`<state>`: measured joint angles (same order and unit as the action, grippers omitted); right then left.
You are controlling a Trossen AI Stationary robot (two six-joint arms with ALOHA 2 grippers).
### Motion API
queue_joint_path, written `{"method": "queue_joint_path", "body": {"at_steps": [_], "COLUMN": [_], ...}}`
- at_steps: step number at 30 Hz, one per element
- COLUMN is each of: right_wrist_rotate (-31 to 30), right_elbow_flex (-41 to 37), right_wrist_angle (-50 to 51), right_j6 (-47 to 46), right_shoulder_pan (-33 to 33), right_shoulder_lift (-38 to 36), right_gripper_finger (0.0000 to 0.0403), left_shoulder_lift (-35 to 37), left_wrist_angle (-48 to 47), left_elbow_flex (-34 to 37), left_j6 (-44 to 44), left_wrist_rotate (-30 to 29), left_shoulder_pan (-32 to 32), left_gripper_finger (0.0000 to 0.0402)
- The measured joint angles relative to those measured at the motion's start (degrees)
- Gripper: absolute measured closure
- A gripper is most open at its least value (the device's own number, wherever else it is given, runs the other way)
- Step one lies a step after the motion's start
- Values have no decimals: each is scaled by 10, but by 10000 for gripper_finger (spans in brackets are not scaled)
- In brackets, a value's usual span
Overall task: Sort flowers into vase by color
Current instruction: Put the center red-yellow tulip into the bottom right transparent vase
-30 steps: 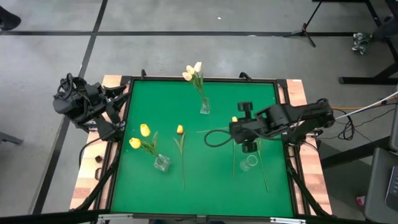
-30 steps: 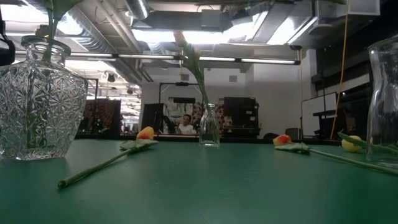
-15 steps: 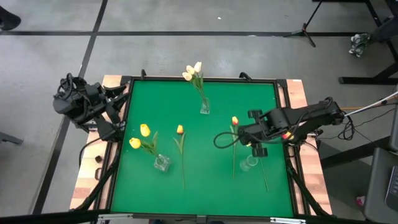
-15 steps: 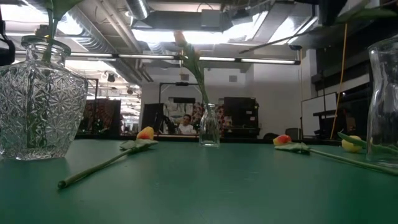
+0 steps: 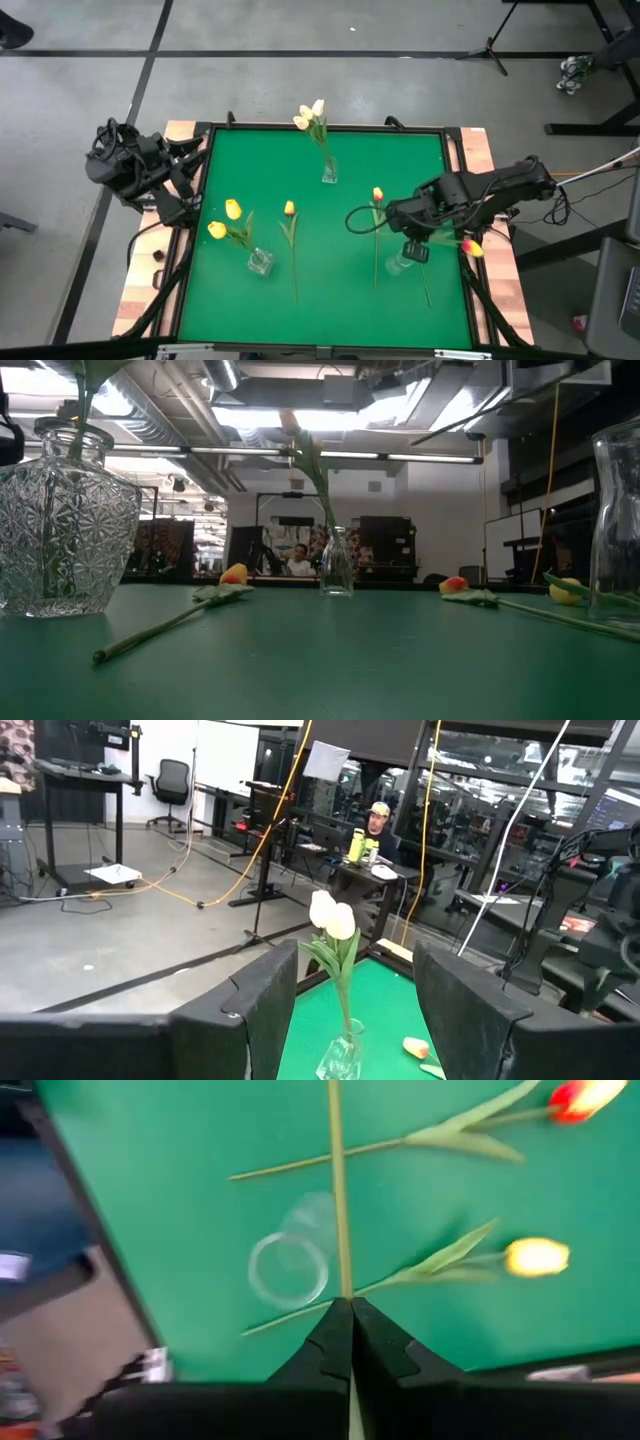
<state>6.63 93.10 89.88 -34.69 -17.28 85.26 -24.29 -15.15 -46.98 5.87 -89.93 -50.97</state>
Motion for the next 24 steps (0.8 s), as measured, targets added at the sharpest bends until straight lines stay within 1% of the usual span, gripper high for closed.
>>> {"method": "queue_joint_path", "body": {"at_steps": [7, 12, 16, 20, 24], "right_wrist_rotate": [71, 100, 157, 227, 279], "right_elbow_flex": [0, 0, 0, 0, 0], "right_wrist_angle": [1, 2, 2, 1, 2], "right_j6": [-114, -206, -282, -351, -450], "right_shoulder_pan": [0, 0, 0, 0, 0], "right_shoulder_lift": [-58, -100, -123, -142, -162], "right_gripper_finger": [403, 403, 403, 403, 403], "left_shoulder_lift": [0, 0, 0, 0, 0], "left_wrist_angle": [-21, -21, -22, -24, -24], "left_elbow_flex": [0, 0, 0, 0, 0], "left_j6": [1, 1, 1, 1, 0], "left_wrist_rotate": [0, 0, 0, 0, 0], "left_shoulder_pan": [0, 0, 0, 0, 0], "left_gripper_finger": [206, 206, 206, 205, 205]}}
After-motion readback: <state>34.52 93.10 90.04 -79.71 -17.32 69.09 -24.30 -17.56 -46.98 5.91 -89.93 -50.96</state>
